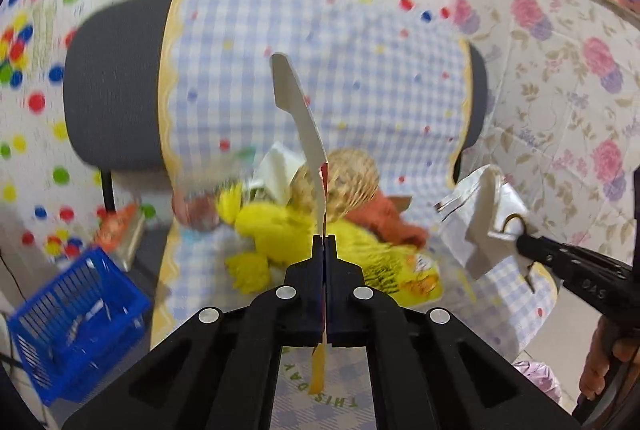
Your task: Collect trash
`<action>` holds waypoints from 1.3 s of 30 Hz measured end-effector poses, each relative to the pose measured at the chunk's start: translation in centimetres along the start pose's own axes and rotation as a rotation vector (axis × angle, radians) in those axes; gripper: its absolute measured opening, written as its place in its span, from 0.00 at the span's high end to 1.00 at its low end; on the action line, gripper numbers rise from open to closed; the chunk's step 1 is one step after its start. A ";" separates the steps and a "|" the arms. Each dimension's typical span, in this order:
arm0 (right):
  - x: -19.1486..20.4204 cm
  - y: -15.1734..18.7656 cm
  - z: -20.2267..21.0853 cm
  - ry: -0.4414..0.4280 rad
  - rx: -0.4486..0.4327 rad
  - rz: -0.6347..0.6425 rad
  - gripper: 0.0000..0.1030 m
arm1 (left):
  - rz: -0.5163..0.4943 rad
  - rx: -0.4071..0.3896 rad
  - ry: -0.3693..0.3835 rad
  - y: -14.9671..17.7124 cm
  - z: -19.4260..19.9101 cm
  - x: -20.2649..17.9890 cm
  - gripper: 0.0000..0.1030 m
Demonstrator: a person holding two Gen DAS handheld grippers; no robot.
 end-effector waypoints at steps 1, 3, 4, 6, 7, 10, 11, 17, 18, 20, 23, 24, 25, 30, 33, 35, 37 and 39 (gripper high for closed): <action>-0.1 0.0 0.2 0.000 -0.003 -0.005 0.97 | -0.012 -0.010 -0.007 -0.3 0.4 -0.3 0.99; -0.3 -0.1 0.8 0.002 -0.015 -0.013 0.97 | -0.040 -0.023 -0.022 -0.7 0.9 -1.1 0.99; -0.4 -0.1 1.1 0.005 -0.019 -0.014 0.97 | -0.049 -0.025 -0.022 -0.7 1.0 -1.3 0.99; -0.6 -0.1 1.7 0.019 -0.033 -0.016 0.97 | -0.058 -0.024 -0.011 -0.6 1.3 -2.0 0.99; -0.7 -0.2 2.0 0.023 -0.038 -0.018 0.97 | -0.063 -0.025 -0.007 -0.4 1.4 -2.4 0.99; -1.2 -0.2 2.8 0.032 -0.047 -0.028 0.97 | -0.081 -0.022 0.013 -0.2 1.4 -3.7 0.99; -1.3 -0.2 3.0 0.034 -0.050 -0.030 0.97 | -0.086 -0.022 0.019 -0.1 1.4 -4.1 0.99; -2.8 0.9 5.3 0.056 -0.069 -0.058 0.97 | -0.131 -0.016 0.095 0.9 1.8 -8.0 0.99; -3.1 1.1 5.7 0.061 -0.072 -0.063 0.97 | -0.138 -0.013 0.109 1.2 1.8 -8.7 0.99; -4.0 1.8 6.8 0.079 -0.076 -0.074 0.97 | -0.149 -0.009 0.133 1.6 1.9 -9.8 0.99; -5.4 2.8 8.4 0.109 -0.085 -0.093 0.97 | -0.176 -0.002 0.176 2.6 2.0 -11.9 0.99; -5.9 3.3 9.1 0.126 -0.089 -0.099 0.97 | -0.186 0.001 0.195 3.0 2.0 -12.7 0.99; -6.4 3.7 9.7 0.141 -0.093 -0.104 0.97 | -0.193 0.005 0.210 3.3 2.0 -13.4 0.99; -8.9 6.0 12.4 0.209 -0.093 -0.146 0.97 | -0.227 0.019 0.293 4.9 2.3 -16.7 0.99; -10.4 7.9 14.1 0.255 -0.088 -0.178 0.97 | -0.246 0.034 0.354 5.9 2.7 -18.9 0.99; -11.4 9.3 15.3 0.289 -0.080 -0.203 0.97 | -0.261 0.048 0.393 6.9 2.9 -20.3 0.99; -12.1 10.3 16.2 0.318 -0.072 -0.220 0.97 | -0.275 0.062 0.423 7.8 3.0 -21.7 0.99; -13.0 11.8 17.3 0.350 -0.060 -0.241 0.97 | -0.292 0.079 0.458 9.0 3.1 -23.1 0.99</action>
Point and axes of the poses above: each gripper's, at about its wrist camera, not at the fingertips, and z roughly against the way its jaws point, x to its left, y to its underside, the point moved 4 cm from there along -z, roughly the way its jaws point, and after that the axes turned 4 degrees about y, right-handed, at the moved point
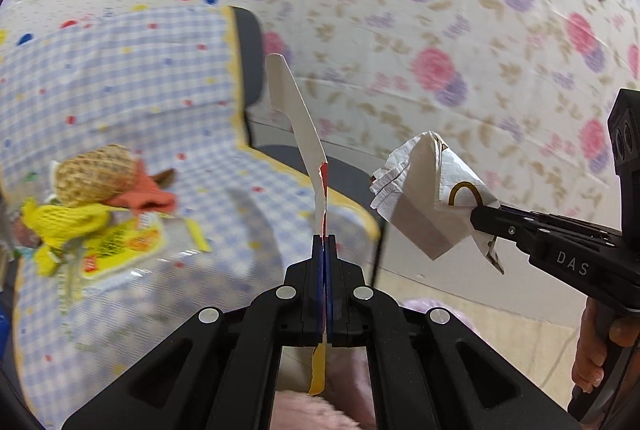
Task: Collect trash
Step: 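Carry both held items over the bin and open both tools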
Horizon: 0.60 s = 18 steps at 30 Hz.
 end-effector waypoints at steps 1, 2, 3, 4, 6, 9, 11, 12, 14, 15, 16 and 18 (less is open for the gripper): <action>-0.6 0.5 0.3 0.014 0.005 -0.010 0.97 | -0.007 0.007 0.016 0.4 -0.3 -0.7 0.99; -1.5 1.1 0.7 0.031 0.013 -0.025 0.97 | -0.015 0.015 0.036 0.8 -0.6 -1.7 0.99; -2.1 1.6 1.0 0.043 0.019 -0.035 0.97 | -0.021 0.021 0.049 1.1 -0.8 -2.3 0.99; -3.0 2.3 1.4 0.061 0.026 -0.049 0.97 | -0.028 0.026 0.064 1.4 -1.0 -3.0 0.99; -4.0 3.2 2.1 0.085 0.034 -0.063 0.97 | -0.044 0.037 0.096 2.1 -1.5 -4.5 0.99; -5.7 4.7 3.1 0.125 0.043 -0.093 0.97 | -0.066 0.056 0.137 3.2 -2.2 -6.6 0.99; -6.6 5.6 3.6 0.149 0.049 -0.107 0.97 | -0.079 0.070 0.155 3.6 -2.6 -7.5 0.99; -7.0 6.0 3.8 0.159 0.053 -0.113 0.97 | -0.087 0.080 0.167 4.0 -2.9 -8.1 0.99; -7.9 6.9 3.8 0.174 0.070 -0.129 0.96 | -0.096 0.093 0.185 4.5 -3.5 -8.9 0.99; -8.3 7.4 3.7 0.178 0.082 -0.138 0.96 | -0.100 0.099 0.189 4.6 -3.7 -9.2 0.99; -8.7 8.0 3.5 0.181 0.096 -0.147 0.96 | -0.104 0.107 0.192 4.8 -4.0 -9.5 0.99; -9.2 8.9 3.1 0.185 0.119 -0.160 0.96 | -0.115 0.121 0.199 5.2 -4.6 -10.2 0.99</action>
Point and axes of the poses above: each gripper's, at about its wrist camera, not at the fingertips, and z roughly against the way its jaws point, x to its left, y to its underside, the point moved 4 cm from there along -z, roughly the way its jaws point, and after that the axes turned 4 degrees about y, right-handed, at the moved point
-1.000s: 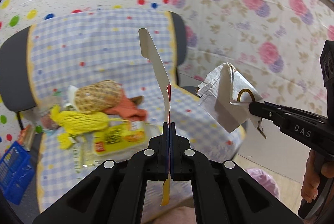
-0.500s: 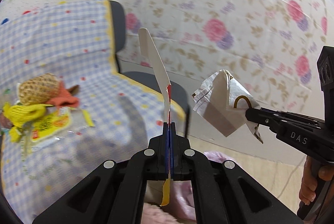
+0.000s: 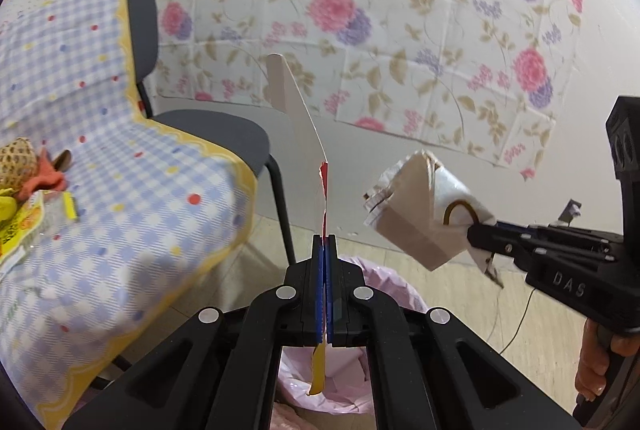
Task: Collect trash
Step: 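Carry both held items over the bin and open both tools, then move both tools back toward the chair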
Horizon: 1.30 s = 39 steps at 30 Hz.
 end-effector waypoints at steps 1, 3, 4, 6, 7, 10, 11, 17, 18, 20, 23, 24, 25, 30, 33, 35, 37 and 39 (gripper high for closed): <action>-0.2 0.3 -0.3 0.002 0.011 -0.005 0.96 | -0.006 0.008 0.000 0.1 -0.4 -0.3 0.99; -0.6 0.7 -0.8 -0.001 0.028 -0.016 0.96 | -0.012 0.024 0.003 0.2 -1.0 -0.6 0.99; -0.7 0.8 -1.0 -0.002 0.036 -0.018 0.96 | -0.014 0.032 0.003 0.3 -1.3 -0.7 0.99; -0.9 1.0 -1.5 -0.004 0.048 -0.020 0.96 | -0.015 0.049 0.002 0.4 -1.9 -0.8 0.98; -1.0 1.1 -1.9 -0.009 0.058 -0.022 0.96 | -0.014 0.058 0.001 0.4 -2.3 -0.7 0.96; -1.3 1.4 -2.8 -0.018 0.079 -0.037 0.95 | -0.002 0.087 0.002 0.5 -3.3 -0.5 0.96; -1.4 1.5 -3.1 -0.021 0.084 -0.042 0.92 | 0.007 0.097 0.006 0.6 -3.7 -0.2 0.95; -1.6 1.7 -4.0 -0.025 0.103 -0.059 0.67 | 0.060 0.107 -0.004 0.6 -3.6 1.3 0.67; -1.7 1.6 -3.8 -0.024 0.097 -0.059 0.67 | 0.068 0.101 -0.013 0.5 -3.3 1.7 0.63; -1.7 0.9 -2.7 -0.018 0.058 -0.057 0.67 | 0.082 0.081 -0.054 0.1 -2.3 2.8 0.59; -1.5 -0.5 -0.5 -0.010 -0.026 -0.035 0.67 | 0.101 0.059 -0.103 -0.5 -0.9 4.3 0.59; -1.4 -0.9 0.0 -0.010 -0.047 -0.027 0.67 | 0.112 0.050 -0.118 -0.7 -0.3 4.9 0.59; -1.1 -1.3 0.6 -0.009 -0.070 -0.017 0.67 | 0.120 0.043 -0.129 -0.8 0.1 5.3 0.59; 0.0 -2.7 0.2 -0.043 -0.086 0.001 0.67 | 0.130 0.009 -0.190 -1.7 2.1 6.9 0.59; 1.8 -3.7 -0.4 -0.077 -0.093 0.027 0.67 | 0.142 -0.007 -0.235 -2.1 3.2 8.1 0.59; 3.3 -4.2 -0.7 -0.109 -0.090 0.051 0.67 | 0.156 -0.008 -0.275 -2.3 3.9 9.3 0.59; 4.9 -4.8 -1.1 -0.141 -0.087 0.066 0.67 | 0.162 -0.008 -0.319 -2.3 4.6 10.3 0.59; 6.8 -5.4 -1.5 -0.180 -0.083 0.089 0.67 | 0.181 -0.005 -0.355 -2.2 5.4 11.6 0.59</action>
Point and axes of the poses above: each gripper's, at about its wrist camera, not at the fingertips, and z roughly against the way its jaws point, x to its left, y to its underside, the point moved 4 cm from there along -z, roughly the way its jaws point, and after that the axes turned 4 degrees about y, right-handed, at the moved point
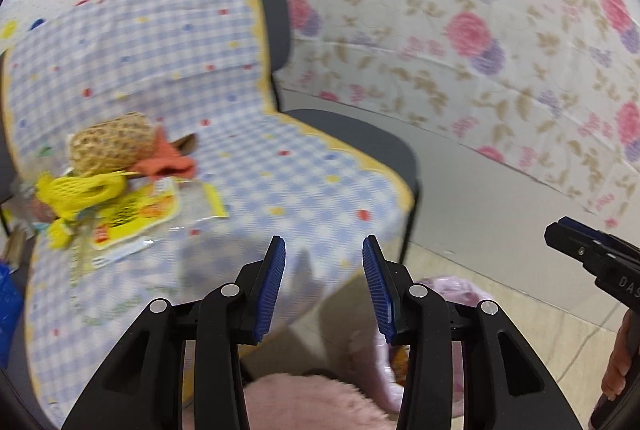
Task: Collect trash
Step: 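Move both tools back toward the chair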
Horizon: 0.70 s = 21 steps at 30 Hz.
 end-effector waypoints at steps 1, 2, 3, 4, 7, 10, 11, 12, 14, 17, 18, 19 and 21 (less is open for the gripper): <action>1.0 -0.4 -0.4 -0.021 0.001 0.017 0.67 | 0.013 0.004 -0.019 -0.1 0.1 0.9 0.59; 1.6 -0.7 -0.7 -0.032 0.001 0.029 0.67 | 0.019 0.003 -0.030 0.0 0.3 1.4 0.59; 2.5 -1.1 -1.0 -0.048 0.002 0.046 0.67 | 0.029 0.001 -0.048 -0.1 0.5 2.3 0.59; 3.4 -1.5 -1.3 -0.063 0.001 0.059 0.67 | 0.039 0.000 -0.064 -0.2 0.6 3.2 0.59; 5.8 -2.6 -2.1 -0.100 -0.002 0.096 0.66 | 0.077 -0.002 -0.116 -0.5 1.2 6.1 0.58; 7.9 -3.5 -2.6 -0.132 -0.008 0.133 0.62 | 0.116 -0.007 -0.176 -0.7 1.9 8.8 0.49; 8.8 -3.8 -2.9 -0.142 -0.009 0.145 0.62 | 0.122 -0.008 -0.191 -0.7 2.0 9.4 0.49; 9.6 -4.0 -3.2 -0.153 -0.009 0.156 0.62 | 0.136 -0.005 -0.218 -0.7 2.3 10.5 0.49; 11.3 -4.5 -3.9 -0.173 -0.007 0.179 0.62 | 0.158 -0.004 -0.245 -0.7 2.7 12.0 0.49; 13.4 -4.9 -4.8 -0.198 -0.001 0.206 0.62 | 0.184 -0.006 -0.276 -0.7 3.4 14.0 0.49; 13.9 -5.0 -5.1 -0.206 0.001 0.213 0.62 | 0.195 -0.008 -0.292 -0.7 3.8 14.8 0.49; 14.5 -5.1 -5.4 -0.214 0.004 0.220 0.62 | 0.202 -0.010 -0.303 -0.7 4.1 15.5 0.48; 16.1 -5.4 -6.1 -0.232 0.012 0.237 0.62 | 0.221 -0.013 -0.323 -0.6 4.5 16.8 0.47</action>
Point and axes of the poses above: each gripper's, at about its wrist camera, not at the fingertips, and z roughly against the way its jaws point, x to its left, y to its underside, the point moved 4 cm from there along -z, roughly the way its jaws point, and after that the axes turned 4 degrees about y, right-handed, at the moved point
